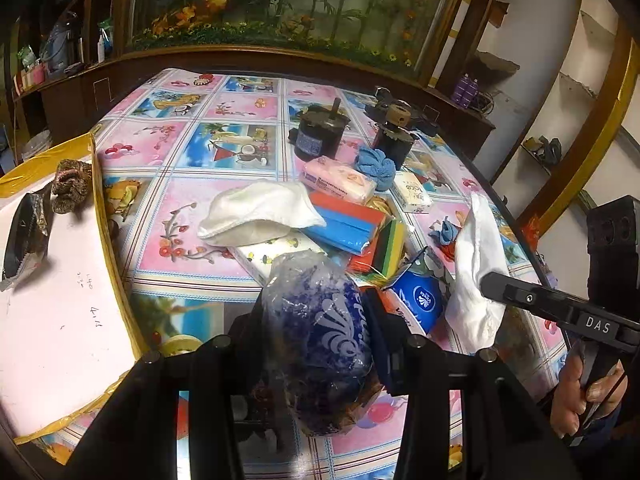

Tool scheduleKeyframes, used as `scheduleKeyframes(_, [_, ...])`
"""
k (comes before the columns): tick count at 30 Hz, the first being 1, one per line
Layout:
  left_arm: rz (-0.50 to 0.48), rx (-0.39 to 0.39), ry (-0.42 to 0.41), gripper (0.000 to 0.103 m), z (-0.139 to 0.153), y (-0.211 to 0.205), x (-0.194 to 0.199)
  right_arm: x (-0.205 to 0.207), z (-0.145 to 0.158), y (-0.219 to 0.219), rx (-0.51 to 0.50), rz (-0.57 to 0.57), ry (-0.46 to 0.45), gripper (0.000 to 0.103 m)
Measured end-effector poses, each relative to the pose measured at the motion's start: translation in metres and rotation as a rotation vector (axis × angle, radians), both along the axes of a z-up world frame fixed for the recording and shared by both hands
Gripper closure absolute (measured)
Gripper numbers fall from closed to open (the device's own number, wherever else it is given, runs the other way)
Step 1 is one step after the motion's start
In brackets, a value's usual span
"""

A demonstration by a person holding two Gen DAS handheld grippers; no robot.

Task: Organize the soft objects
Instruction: 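Grasp the white cloth with the right tool, then carry the plastic bag into the yellow box with the left tool while the right tool drops the cloth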

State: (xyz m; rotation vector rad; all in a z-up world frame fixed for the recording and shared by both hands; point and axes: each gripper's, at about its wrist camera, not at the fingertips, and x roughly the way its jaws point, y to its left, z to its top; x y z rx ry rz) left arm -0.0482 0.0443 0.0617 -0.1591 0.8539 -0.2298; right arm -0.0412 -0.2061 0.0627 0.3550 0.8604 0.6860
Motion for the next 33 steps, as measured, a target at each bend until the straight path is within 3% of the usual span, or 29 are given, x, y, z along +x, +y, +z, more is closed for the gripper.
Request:
scheduleKeyframes(19, [0.139,0.028,-0.090,0.060,0.018,0.056,-0.018,0.009,0.021,0.087,-0.035,0.155,-0.063,0.094])
scheduleKeyframes(33, [0.355,0.009,-0.102,0.060,0.020,0.151,-0.041,0.020,0.038,0.202,-0.025,0.335,-0.091,0.093])
